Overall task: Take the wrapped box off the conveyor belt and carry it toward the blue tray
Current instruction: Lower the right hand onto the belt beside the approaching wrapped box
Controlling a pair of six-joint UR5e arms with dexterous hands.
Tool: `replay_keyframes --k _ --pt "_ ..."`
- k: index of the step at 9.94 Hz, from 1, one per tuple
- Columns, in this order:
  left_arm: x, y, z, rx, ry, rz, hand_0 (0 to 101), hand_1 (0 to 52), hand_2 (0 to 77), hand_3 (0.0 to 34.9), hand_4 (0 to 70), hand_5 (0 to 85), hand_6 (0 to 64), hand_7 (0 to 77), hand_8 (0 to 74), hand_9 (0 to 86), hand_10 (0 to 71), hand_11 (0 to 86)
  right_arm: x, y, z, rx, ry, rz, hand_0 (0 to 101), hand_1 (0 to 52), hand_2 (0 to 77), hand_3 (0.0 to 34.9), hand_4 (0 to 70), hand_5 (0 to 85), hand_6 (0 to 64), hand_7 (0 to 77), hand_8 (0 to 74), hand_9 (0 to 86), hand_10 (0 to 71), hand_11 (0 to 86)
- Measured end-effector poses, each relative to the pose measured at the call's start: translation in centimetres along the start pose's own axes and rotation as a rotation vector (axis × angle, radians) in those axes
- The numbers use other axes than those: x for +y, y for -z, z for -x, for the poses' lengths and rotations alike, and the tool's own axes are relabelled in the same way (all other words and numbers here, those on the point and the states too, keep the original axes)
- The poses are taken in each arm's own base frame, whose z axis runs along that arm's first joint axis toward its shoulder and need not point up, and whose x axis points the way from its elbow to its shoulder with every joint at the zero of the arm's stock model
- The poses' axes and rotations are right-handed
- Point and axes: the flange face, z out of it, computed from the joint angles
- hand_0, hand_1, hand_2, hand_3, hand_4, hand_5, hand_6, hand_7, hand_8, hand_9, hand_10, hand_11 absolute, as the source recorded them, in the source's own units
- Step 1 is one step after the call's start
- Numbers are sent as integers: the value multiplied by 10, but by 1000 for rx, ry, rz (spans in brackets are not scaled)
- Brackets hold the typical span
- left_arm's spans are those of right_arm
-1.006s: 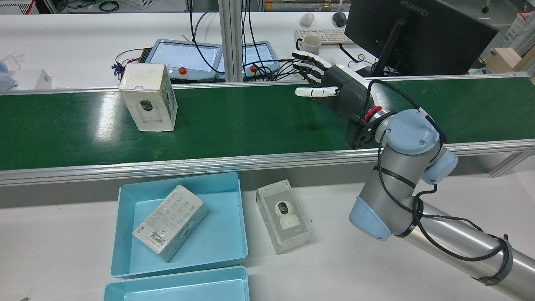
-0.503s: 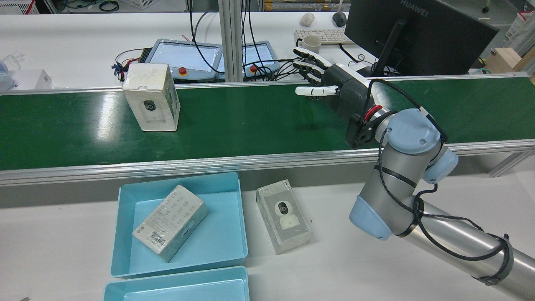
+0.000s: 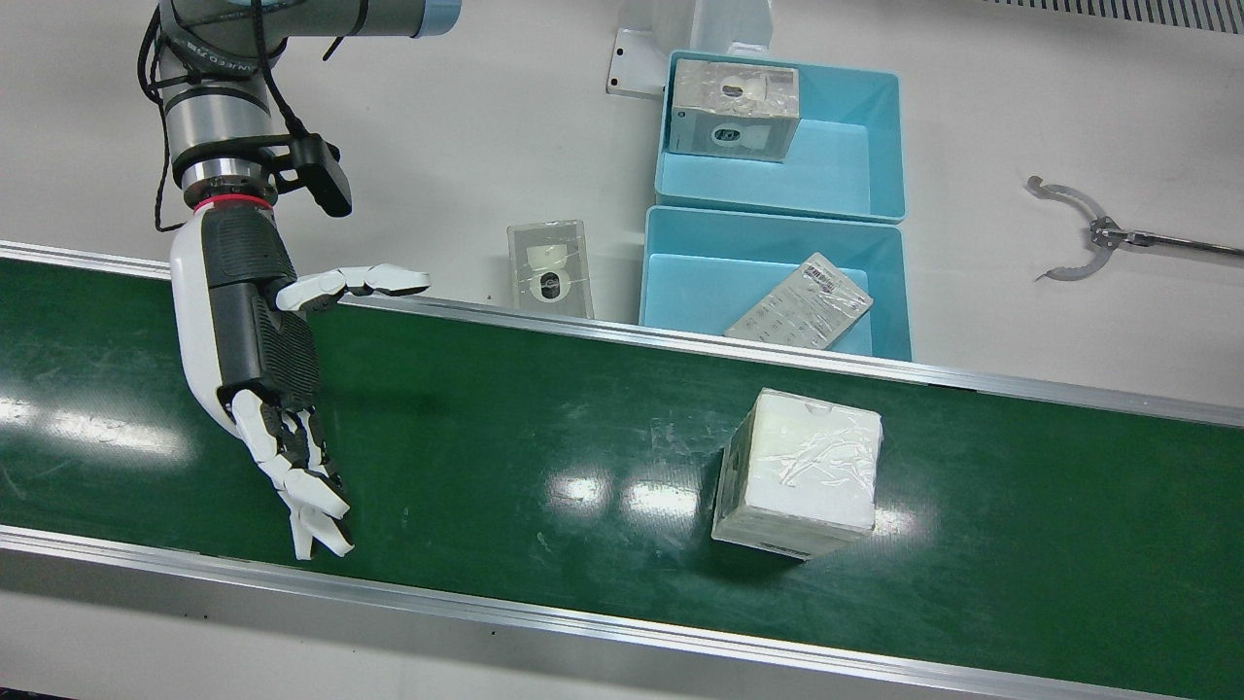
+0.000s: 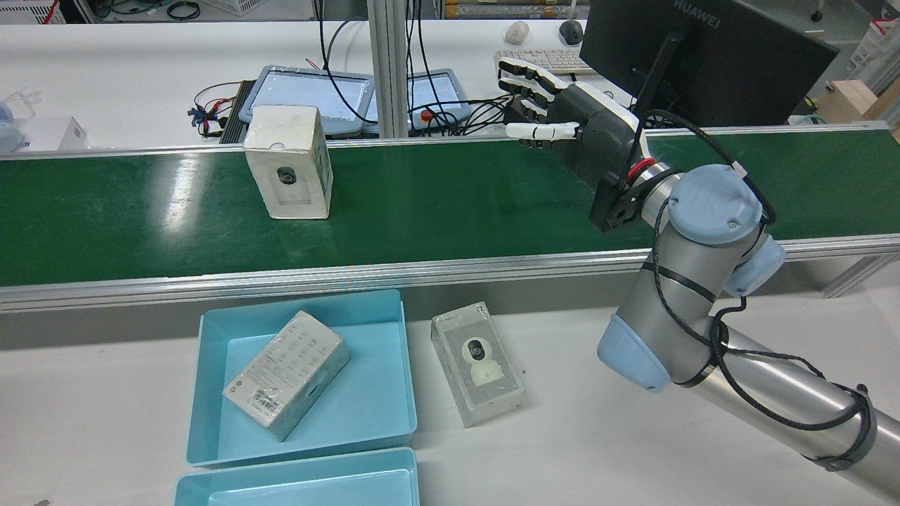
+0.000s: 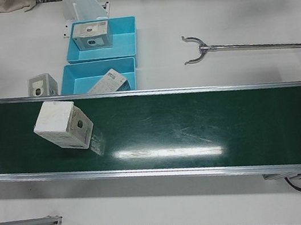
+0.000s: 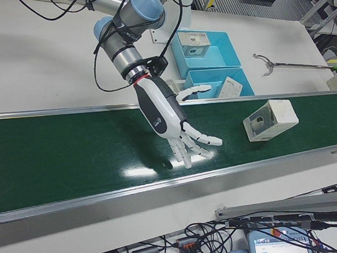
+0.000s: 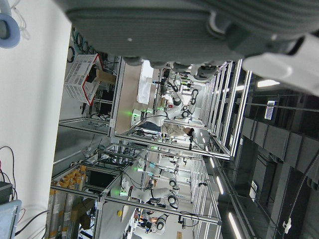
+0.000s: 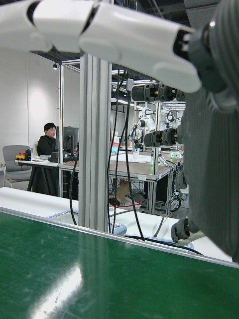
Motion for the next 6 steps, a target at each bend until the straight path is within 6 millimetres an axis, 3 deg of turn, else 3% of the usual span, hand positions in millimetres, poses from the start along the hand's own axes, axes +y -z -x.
replay_keyframes --k 5,6 --pt "0 0 0 0 0 0 0 0 11 0 0 5 0 5 5 0 0 0 0 0 1 -1 29 2 424 115 153 297 98 158 0 136 0 27 27 49" --pt "0 0 0 0 0 0 0 0 11 0 0 5 0 5 5 0 5 0 2 0 3 -7 58 18 430 115 147 297 38 120 0 104 0 27 27 49"
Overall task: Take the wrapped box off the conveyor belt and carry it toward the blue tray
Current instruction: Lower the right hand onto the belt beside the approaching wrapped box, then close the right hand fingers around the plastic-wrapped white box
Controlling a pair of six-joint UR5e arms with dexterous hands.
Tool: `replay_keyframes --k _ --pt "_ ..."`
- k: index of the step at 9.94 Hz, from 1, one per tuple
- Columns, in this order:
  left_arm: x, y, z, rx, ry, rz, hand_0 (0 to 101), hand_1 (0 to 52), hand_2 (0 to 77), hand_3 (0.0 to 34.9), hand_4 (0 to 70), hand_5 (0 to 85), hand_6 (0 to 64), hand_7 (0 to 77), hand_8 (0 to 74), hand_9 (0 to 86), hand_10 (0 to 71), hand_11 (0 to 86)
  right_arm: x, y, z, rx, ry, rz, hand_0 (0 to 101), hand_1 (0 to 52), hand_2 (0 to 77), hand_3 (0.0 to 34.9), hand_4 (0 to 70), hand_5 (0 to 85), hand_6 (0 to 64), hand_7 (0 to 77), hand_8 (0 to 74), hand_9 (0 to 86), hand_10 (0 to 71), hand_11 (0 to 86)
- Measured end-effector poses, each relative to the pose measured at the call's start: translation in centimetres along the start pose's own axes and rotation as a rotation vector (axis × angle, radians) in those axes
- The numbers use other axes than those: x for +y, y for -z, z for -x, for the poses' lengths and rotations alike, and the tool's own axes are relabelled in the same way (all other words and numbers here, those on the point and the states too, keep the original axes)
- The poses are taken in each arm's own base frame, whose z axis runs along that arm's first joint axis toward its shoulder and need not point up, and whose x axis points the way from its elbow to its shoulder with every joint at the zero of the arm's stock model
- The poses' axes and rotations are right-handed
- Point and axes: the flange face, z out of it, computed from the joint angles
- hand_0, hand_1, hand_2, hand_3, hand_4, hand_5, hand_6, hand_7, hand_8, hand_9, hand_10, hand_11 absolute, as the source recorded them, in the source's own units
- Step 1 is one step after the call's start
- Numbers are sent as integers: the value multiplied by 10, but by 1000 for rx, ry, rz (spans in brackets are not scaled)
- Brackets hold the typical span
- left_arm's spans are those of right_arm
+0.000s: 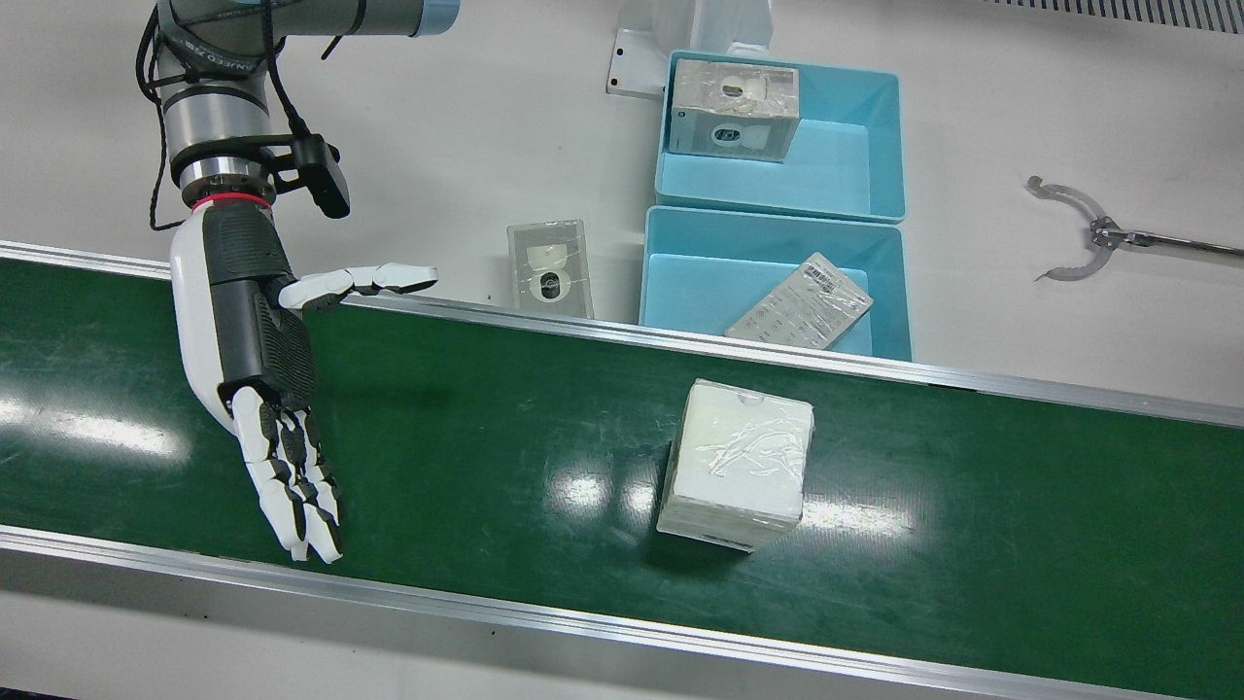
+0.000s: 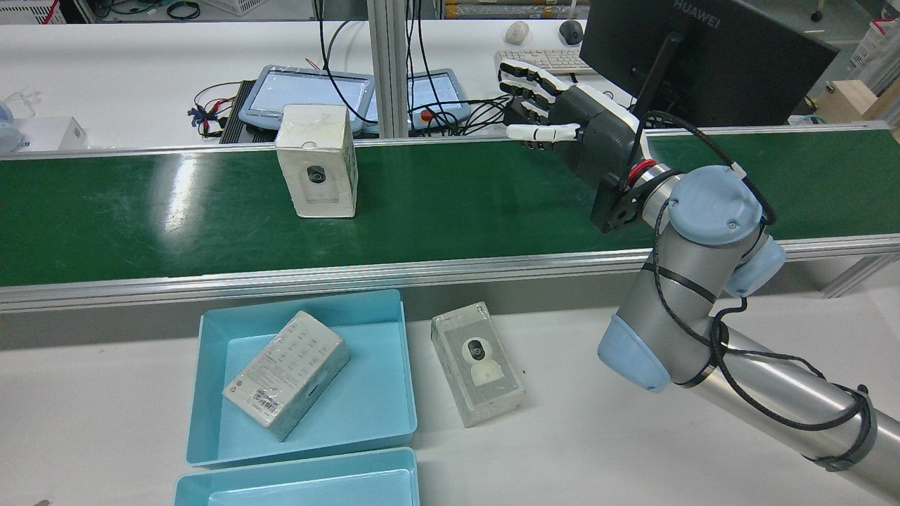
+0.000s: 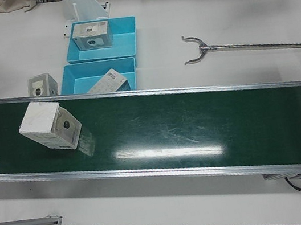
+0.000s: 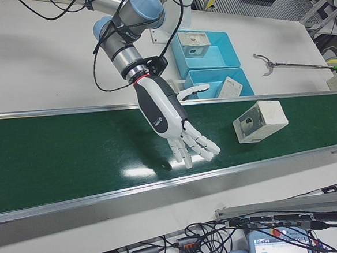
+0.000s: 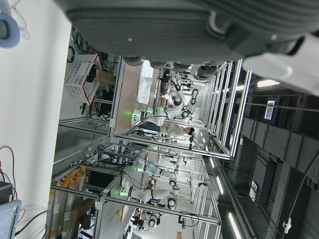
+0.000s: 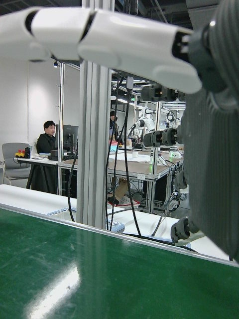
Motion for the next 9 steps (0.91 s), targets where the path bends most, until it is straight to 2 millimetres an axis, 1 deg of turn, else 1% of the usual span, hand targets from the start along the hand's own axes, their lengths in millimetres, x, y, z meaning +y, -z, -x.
replay_keyframes --k 1,2,3,4,5,6,8,9 --pt "0 0 0 0 0 0 0 0 5 0 0 5 0 5 5 0 5 0 -1 1 2 -7 28 18 436 115 120 297 11 76 0 87 0 27 27 49" --pt "0 0 0 0 0 0 0 0 5 0 0 5 0 5 5 0 5 0 -4 4 3 -11 48 31 381 38 65 297 0 49 0 87 44 22 0 22" --pt "0 0 0 0 0 0 0 0 11 0 0 5 0 5 0 5 5 0 -8 5 2 -13 66 38 381 38 65 297 0 49 0 87 44 22 0 22" --pt "0 0 0 0 0 0 0 0 11 0 0 5 0 5 0 5 5 0 -10 7 1 -14 84 41 353 60 22 297 0 49 0 87 44 33 22 16" --pt "0 0 0 0 0 0 0 0 11 0 0 5 0 5 0 5 5 0 -11 7 -1 -15 96 41 353 60 22 297 0 49 0 87 44 33 22 16" --pt "0 0 0 0 0 0 0 0 11 0 0 5 0 5 5 0 5 0 -11 7 -3 -14 103 42 412 104 125 296 0 76 0 93 0 38 27 44" --pt "0 0 0 0 0 0 0 0 11 0 0 5 0 5 5 0 5 0 -11 6 -6 -12 109 42 412 104 125 296 0 87 0 104 0 38 27 44" --pt "0 0 0 0 0 0 0 0 5 0 0 5 0 5 5 0 5 0 -10 6 -7 -12 109 43 424 120 131 297 11 98 0 109 0 44 27 44"
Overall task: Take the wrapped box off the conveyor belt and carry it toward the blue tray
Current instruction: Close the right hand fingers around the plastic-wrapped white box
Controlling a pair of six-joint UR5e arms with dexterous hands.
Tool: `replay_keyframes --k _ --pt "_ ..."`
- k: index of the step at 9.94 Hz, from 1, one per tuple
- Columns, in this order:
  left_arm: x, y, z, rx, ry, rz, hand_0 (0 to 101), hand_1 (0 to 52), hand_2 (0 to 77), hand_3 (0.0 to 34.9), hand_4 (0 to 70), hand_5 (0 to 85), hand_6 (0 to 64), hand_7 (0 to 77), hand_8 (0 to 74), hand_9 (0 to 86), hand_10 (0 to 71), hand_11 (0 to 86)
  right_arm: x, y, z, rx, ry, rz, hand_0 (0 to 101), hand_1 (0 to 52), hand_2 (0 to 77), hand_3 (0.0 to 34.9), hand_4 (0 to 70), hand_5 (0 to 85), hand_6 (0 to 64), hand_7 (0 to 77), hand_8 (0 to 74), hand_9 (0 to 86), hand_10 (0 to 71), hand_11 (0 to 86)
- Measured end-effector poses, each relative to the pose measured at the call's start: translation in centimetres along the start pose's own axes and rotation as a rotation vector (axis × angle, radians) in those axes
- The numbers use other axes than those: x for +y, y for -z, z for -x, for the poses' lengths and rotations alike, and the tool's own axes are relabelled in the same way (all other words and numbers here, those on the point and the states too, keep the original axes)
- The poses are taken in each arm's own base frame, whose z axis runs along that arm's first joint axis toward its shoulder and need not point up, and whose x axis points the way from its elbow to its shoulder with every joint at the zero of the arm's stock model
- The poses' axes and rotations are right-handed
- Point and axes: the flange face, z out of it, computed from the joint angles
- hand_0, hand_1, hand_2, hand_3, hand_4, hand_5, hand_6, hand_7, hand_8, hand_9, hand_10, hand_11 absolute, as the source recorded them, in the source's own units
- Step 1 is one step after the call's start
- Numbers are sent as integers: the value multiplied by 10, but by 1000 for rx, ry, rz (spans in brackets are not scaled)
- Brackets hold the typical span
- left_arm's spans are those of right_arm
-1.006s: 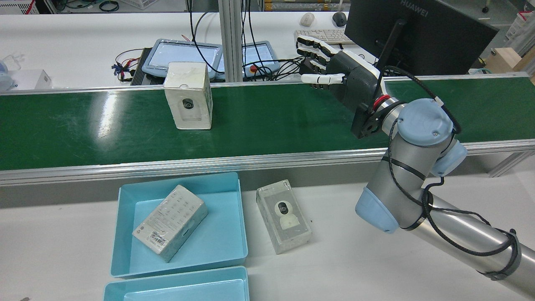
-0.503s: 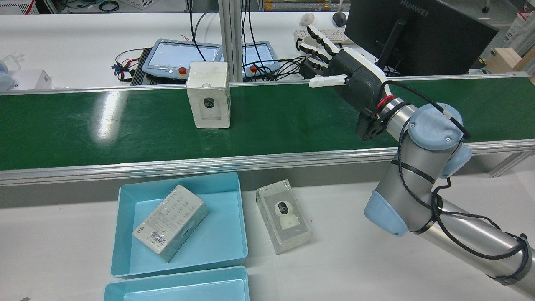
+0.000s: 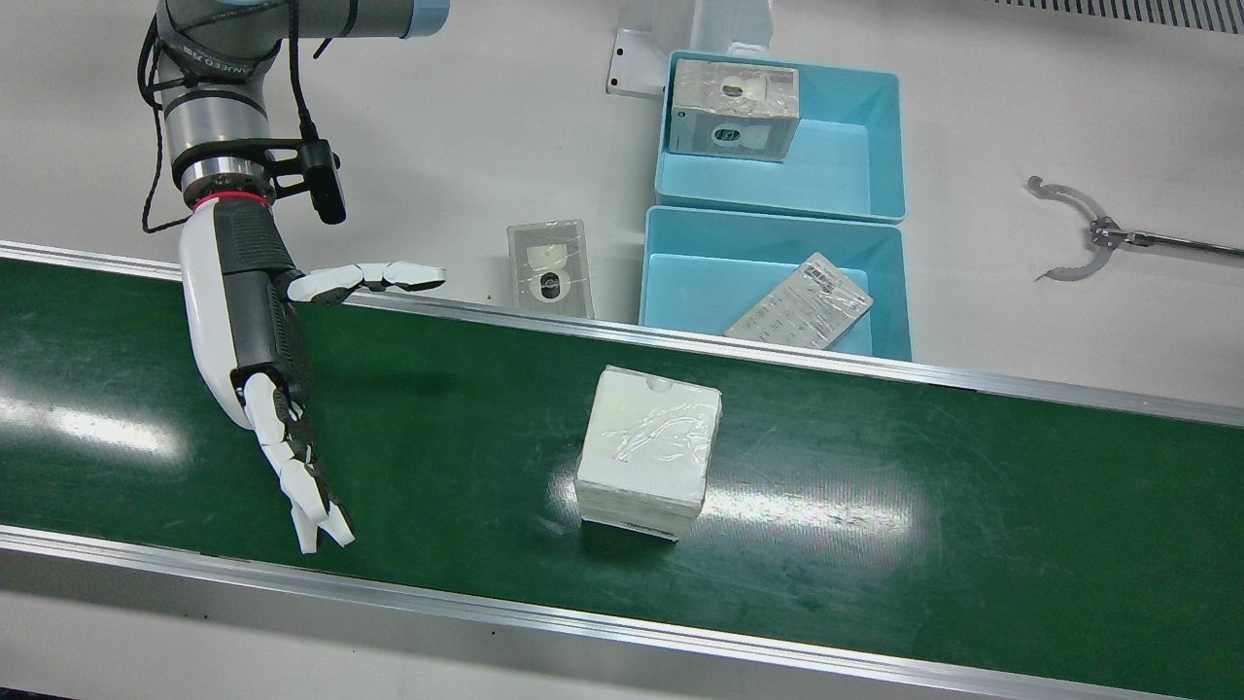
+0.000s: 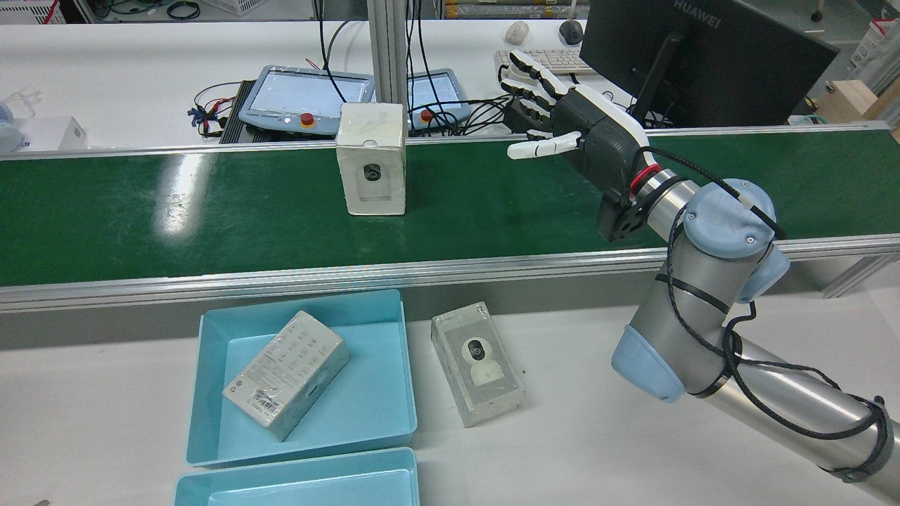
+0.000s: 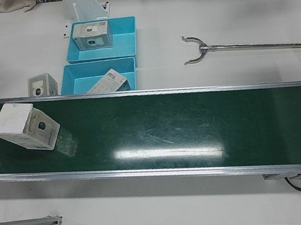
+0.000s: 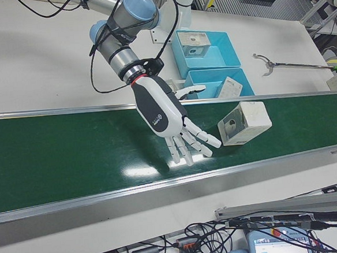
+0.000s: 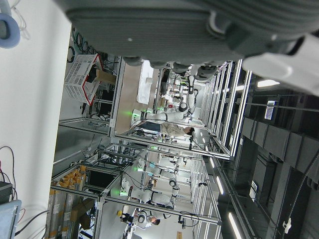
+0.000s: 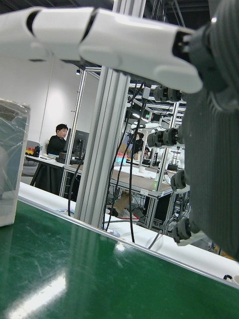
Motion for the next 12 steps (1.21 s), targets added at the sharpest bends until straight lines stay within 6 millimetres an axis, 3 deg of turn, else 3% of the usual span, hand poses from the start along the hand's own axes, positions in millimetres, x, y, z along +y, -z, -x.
replay_keyframes --k 8,12 --pt "0 0 0 0 0 0 0 0 11 0 0 5 0 5 0 5 5 0 4 -1 -15 7 2 -2 442 120 147 298 65 120 0 136 0 38 16 44" --pt "0 0 0 0 0 0 0 0 5 0 0 5 0 5 5 0 5 0 7 -2 -26 3 -1 -9 442 120 147 297 60 125 0 136 0 44 16 44"
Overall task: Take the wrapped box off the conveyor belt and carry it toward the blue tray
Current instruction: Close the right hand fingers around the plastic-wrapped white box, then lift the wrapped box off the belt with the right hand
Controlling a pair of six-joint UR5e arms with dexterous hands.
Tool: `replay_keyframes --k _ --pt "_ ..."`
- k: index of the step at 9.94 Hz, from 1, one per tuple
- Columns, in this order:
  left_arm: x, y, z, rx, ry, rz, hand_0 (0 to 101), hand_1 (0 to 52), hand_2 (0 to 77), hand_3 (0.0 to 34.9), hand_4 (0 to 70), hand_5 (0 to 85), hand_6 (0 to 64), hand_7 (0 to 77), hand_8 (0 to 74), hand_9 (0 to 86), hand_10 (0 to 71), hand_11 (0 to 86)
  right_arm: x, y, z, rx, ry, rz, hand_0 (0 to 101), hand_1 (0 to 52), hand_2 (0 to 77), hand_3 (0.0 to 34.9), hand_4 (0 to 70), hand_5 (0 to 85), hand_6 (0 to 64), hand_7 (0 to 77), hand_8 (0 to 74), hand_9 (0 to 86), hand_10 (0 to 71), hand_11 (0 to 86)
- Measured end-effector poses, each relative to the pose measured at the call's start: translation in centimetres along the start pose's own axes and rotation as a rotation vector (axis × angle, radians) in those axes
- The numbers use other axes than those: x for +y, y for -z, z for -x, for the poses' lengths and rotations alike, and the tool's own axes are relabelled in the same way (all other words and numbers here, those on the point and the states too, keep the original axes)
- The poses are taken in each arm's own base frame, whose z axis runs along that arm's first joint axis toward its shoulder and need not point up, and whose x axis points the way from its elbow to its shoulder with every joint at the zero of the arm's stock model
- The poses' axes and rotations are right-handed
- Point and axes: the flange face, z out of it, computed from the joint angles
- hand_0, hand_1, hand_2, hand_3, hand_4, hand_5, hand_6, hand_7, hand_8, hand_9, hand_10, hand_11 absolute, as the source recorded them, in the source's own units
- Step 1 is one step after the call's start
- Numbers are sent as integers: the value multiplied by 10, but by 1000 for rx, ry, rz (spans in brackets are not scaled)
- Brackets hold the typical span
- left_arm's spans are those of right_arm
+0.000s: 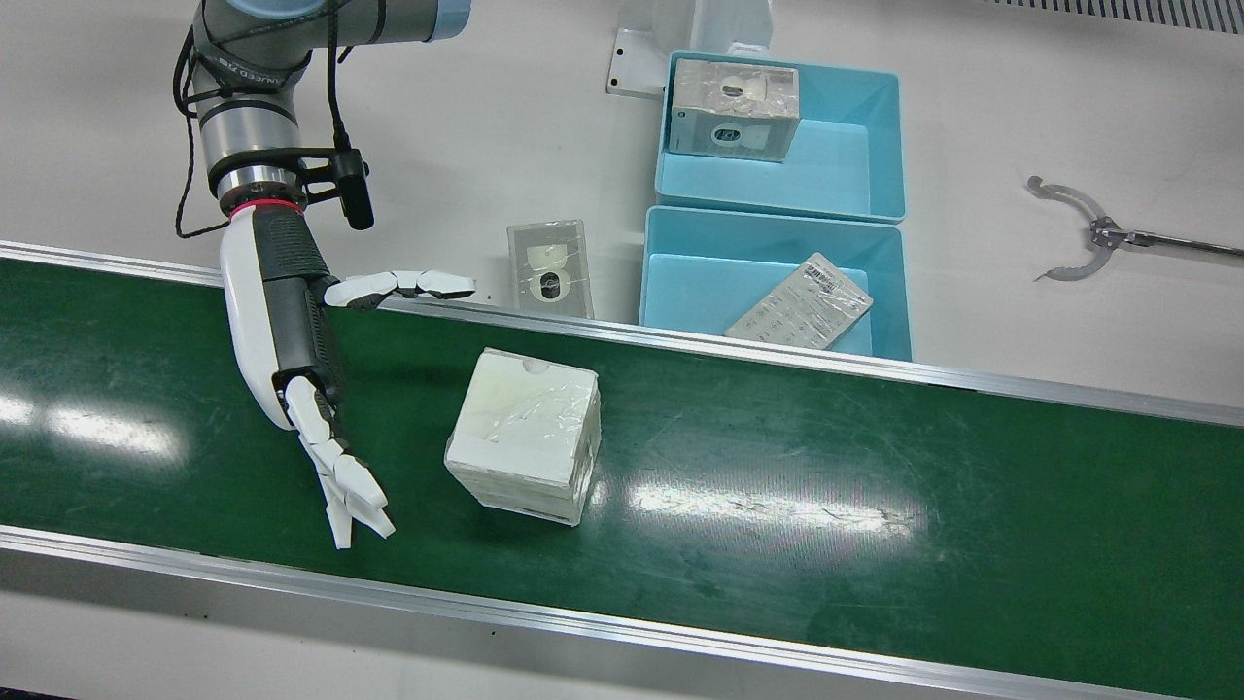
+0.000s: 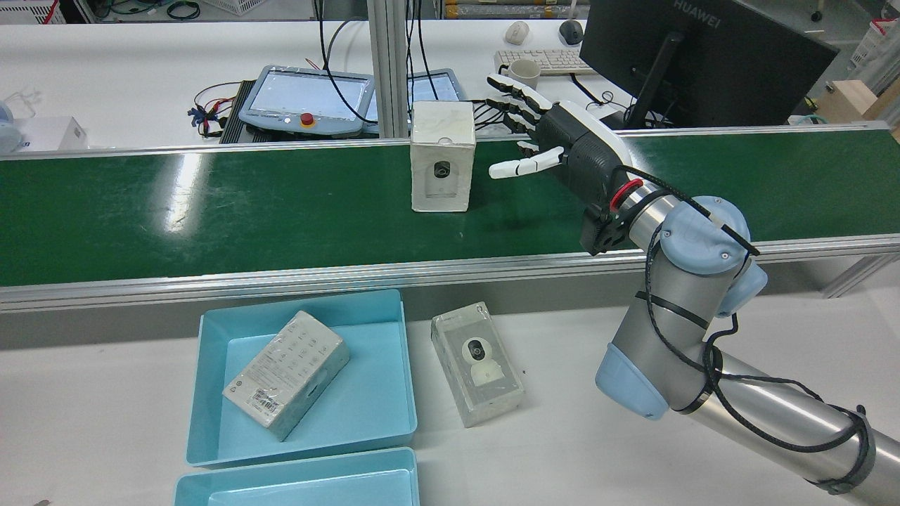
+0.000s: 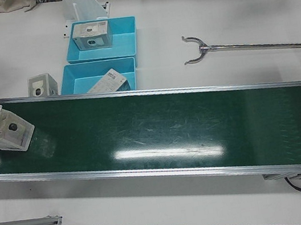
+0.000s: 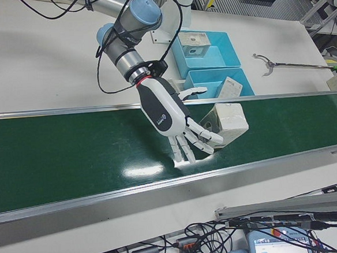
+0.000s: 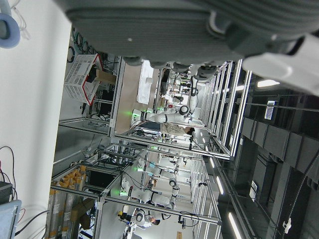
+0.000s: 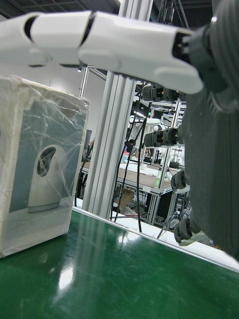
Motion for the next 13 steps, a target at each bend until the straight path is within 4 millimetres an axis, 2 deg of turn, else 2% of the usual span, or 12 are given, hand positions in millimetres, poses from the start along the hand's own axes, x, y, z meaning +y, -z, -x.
replay_keyframes --k 5,8,12,13 --pt "0 0 0 0 0 0 0 0 5 0 0 5 0 5 5 0 5 0 -2 2 -18 3 -1 -17 443 120 164 296 76 131 0 136 0 44 16 38" --pt "0 0 0 0 0 0 0 0 11 0 0 5 0 5 5 0 0 0 -11 2 -20 -3 4 -39 442 120 164 291 76 142 0 136 0 38 11 27" --pt "0 0 0 0 0 0 0 0 5 0 0 5 0 5 5 0 5 0 -13 1 -18 -12 0 -44 441 120 169 293 87 153 0 136 0 38 33 54" --pt "0 0 0 0 0 0 0 0 5 0 0 5 0 5 5 0 5 0 -13 0 -17 -18 -2 -44 416 120 305 310 185 245 49 207 82 76 87 147"
